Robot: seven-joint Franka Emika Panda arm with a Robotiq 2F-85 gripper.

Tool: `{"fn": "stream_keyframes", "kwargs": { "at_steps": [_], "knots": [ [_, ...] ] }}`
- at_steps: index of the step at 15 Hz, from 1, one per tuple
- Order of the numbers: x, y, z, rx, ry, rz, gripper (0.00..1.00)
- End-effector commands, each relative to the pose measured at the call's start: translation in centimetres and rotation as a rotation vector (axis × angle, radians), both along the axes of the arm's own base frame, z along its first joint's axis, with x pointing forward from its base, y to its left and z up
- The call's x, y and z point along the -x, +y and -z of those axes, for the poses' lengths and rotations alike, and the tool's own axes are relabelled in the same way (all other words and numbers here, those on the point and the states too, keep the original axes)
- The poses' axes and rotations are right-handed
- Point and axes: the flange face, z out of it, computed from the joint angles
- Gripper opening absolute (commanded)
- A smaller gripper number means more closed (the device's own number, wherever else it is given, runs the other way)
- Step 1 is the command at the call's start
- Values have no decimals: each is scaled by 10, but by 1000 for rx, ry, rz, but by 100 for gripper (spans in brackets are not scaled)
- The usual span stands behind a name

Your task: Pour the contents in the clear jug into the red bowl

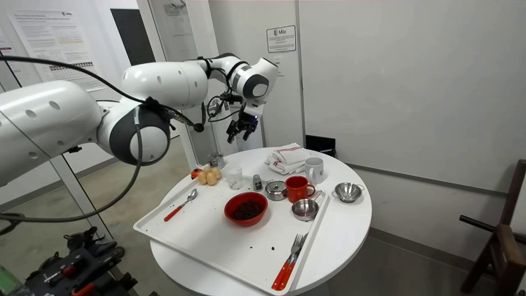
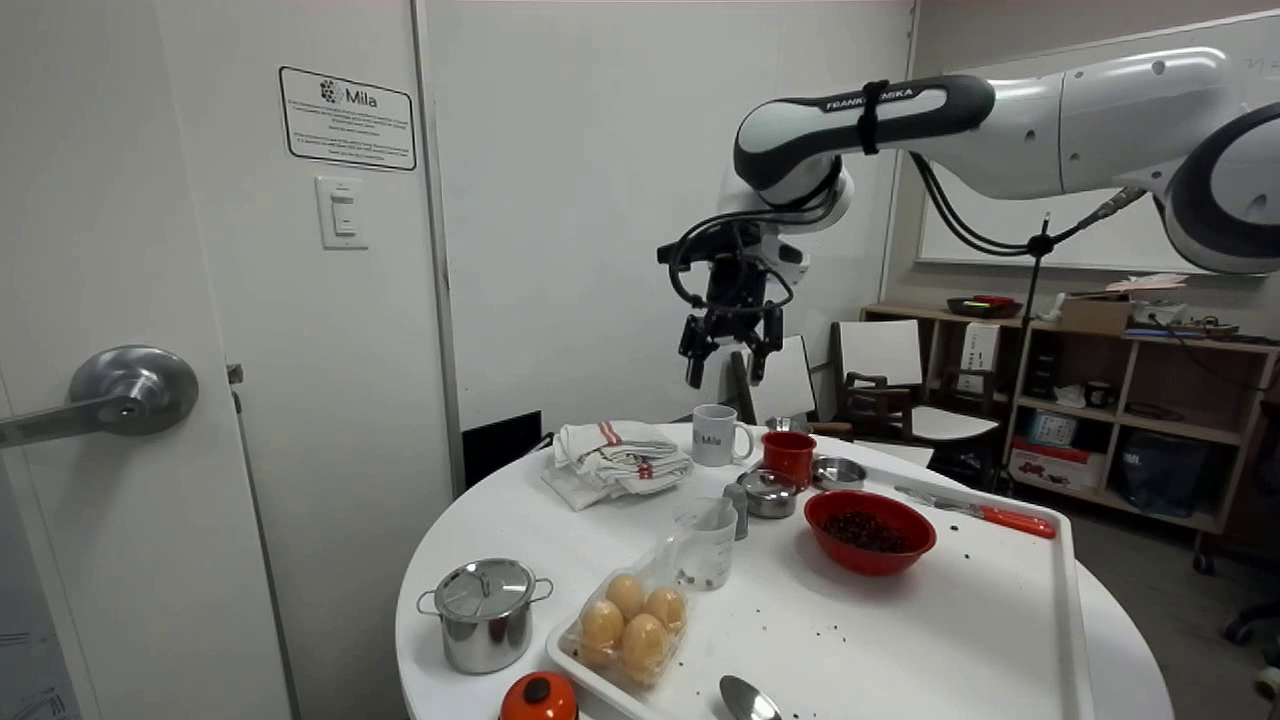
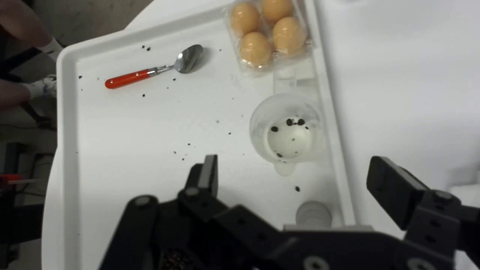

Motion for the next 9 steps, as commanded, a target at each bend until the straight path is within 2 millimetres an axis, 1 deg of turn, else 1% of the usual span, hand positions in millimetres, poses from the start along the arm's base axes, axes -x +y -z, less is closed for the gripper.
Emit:
{"fn": "stream_keyframes", "kwargs": {
  "at_steps": [1, 4, 6, 7, 8, 9],
  "knots": [
    [-13, -42, -51, -67, -118, 137, 100],
    [-24, -80, -82, -44, -254, 244, 100],
    [-31, -98, -94, -2, -350, 309, 100],
    [-35, -105, -98, 19, -397, 340, 100],
    [-29, -100, -88, -3, -341, 283, 100],
    [-30, -104, -89, 0, -353, 292, 100]
  ]
}}
